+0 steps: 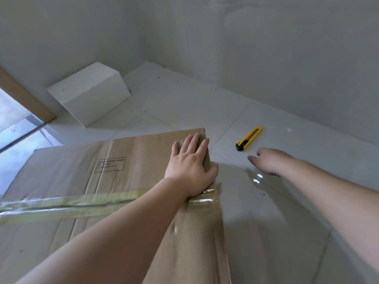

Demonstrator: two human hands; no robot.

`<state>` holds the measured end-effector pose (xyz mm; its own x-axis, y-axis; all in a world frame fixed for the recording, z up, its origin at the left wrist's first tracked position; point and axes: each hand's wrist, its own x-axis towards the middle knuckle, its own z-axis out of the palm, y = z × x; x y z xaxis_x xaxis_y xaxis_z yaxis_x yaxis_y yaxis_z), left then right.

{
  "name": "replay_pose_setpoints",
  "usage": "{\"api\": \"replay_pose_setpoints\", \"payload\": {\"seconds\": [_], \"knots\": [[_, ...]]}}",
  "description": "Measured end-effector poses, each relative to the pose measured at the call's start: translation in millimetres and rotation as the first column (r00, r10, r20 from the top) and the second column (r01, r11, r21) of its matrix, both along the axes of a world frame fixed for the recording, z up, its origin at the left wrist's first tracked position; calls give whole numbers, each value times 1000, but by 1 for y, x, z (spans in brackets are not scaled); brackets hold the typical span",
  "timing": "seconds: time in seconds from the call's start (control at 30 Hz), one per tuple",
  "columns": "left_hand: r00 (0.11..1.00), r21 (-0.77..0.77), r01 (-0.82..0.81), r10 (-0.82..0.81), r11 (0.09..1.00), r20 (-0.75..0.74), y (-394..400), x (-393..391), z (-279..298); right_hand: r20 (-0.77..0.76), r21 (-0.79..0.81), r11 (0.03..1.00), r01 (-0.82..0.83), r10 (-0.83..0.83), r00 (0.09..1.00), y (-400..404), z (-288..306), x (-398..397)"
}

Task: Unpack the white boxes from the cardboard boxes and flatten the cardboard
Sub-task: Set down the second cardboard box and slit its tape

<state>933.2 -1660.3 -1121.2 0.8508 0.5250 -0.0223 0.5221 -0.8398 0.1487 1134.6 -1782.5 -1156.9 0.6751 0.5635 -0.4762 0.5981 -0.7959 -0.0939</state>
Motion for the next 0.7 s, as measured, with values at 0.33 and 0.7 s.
{"api": "replay_pose_setpoints", "payload": {"seconds": [0.33,0.7], "knots": [[999,-8,-32,32,999,-8,-2,2,0,-187,312,868,387,-343,921,74,-80,59],[999,-50,-41,41,998,8,0,4,-1,-52,381,836,396,-408,911,101,-106,67]]}}
